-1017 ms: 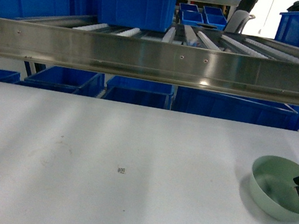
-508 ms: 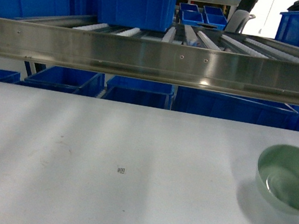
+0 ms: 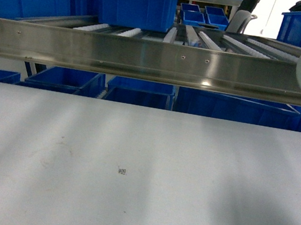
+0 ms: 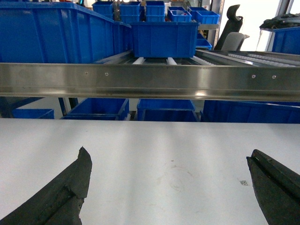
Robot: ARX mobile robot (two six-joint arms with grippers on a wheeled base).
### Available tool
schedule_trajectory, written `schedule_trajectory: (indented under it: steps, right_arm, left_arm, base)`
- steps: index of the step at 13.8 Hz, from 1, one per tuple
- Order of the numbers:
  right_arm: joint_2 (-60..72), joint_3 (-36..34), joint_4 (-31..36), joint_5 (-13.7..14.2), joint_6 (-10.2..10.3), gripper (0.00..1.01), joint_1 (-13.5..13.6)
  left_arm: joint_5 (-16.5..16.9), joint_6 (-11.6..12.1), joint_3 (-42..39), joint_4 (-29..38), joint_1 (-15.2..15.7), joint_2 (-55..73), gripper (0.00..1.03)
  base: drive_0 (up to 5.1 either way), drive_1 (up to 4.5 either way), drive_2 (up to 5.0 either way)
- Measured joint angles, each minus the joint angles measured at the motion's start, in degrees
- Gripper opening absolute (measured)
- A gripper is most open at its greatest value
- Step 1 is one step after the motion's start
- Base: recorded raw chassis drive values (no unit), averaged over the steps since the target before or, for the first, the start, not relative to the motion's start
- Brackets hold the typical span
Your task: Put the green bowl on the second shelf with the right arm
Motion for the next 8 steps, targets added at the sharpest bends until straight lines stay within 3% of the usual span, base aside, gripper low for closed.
schedule_trajectory:
  steps: [5,8]
  right_arm:
    - [-18.47,-0.13,-1.55,-0.98,5.73,0.02,-1.03]
    - [-30.99,-4.57,-4.13,-0.15,8.59,0.02,-0.83]
  left_arm:
    - [0.02,0.02,0.02,0.00,0.00,0.00,0.98]
    - [0.00,0.02,0.00,0.00,0.00,0.00,0.98]
  base:
    - [0.0,0.00,0.0]
    - [0.0,0.00,0.0]
